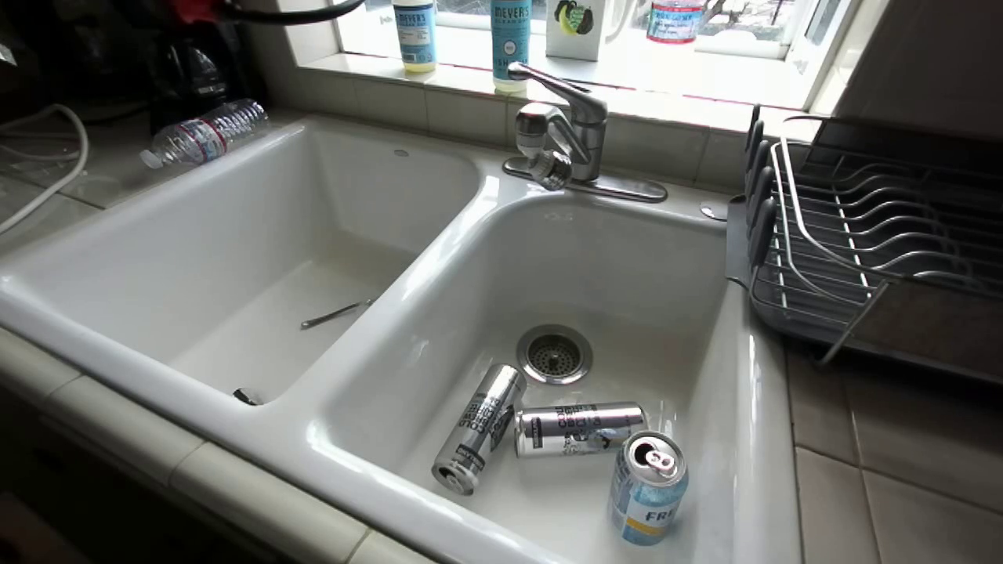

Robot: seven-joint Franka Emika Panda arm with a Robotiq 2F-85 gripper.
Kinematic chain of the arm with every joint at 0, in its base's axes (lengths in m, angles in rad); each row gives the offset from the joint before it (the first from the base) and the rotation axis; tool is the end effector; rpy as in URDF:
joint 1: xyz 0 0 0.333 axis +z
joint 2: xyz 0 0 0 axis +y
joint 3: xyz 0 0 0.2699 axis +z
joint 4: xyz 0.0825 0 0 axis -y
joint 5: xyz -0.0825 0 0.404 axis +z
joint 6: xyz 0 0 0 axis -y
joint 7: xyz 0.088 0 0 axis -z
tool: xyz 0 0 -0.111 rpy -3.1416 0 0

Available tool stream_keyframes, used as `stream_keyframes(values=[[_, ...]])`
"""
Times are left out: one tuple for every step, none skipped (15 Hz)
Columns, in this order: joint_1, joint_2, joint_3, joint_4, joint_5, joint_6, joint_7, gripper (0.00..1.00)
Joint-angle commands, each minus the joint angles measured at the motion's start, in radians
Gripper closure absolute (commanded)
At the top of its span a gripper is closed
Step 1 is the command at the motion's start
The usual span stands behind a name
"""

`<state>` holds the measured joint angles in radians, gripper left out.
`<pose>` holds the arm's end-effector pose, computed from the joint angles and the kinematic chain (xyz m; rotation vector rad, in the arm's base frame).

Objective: Make the plastic bottle stand upright

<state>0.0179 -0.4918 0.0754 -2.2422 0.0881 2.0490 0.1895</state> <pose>0.4718 0.0524 0.5380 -3.0154 0.1942 -0.4388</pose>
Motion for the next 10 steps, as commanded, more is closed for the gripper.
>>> stream_keyframes(values=[[0.001, 0.001, -0.001, 0.002, -0.001, -0.003, 0.0, 0.0], [0.001, 0.001, -0.001, 0.002, -0.001, -0.003, 0.0, 0.0], [0.001, 0.001, -0.001, 0.002, -0.001, -0.003, 0.0, 0.0], [0.001, 0.001, -0.001, 0.002, -0.001, -0.003, 0.0, 0.0], [0.001, 0.001, -0.001, 0.002, -0.001, -0.003, 0.0, 0.0], [0.026, -0.001, -0.011, 0.002, 0.057, -0.008, -0.012, 0.0], [0.037, -0.005, -0.009, -0.002, 0.08, -0.007, -0.014, 0.0], [0.053, -0.01, -0.007, -0.005, 0.116, -0.012, -0.015, 0.0], [0.073, -0.01, -0.004, -0.006, 0.166, -0.02, -0.009, 0.0], [0.093, -0.007, -0.001, -0.007, 0.211, -0.029, -0.008, 0.0]])
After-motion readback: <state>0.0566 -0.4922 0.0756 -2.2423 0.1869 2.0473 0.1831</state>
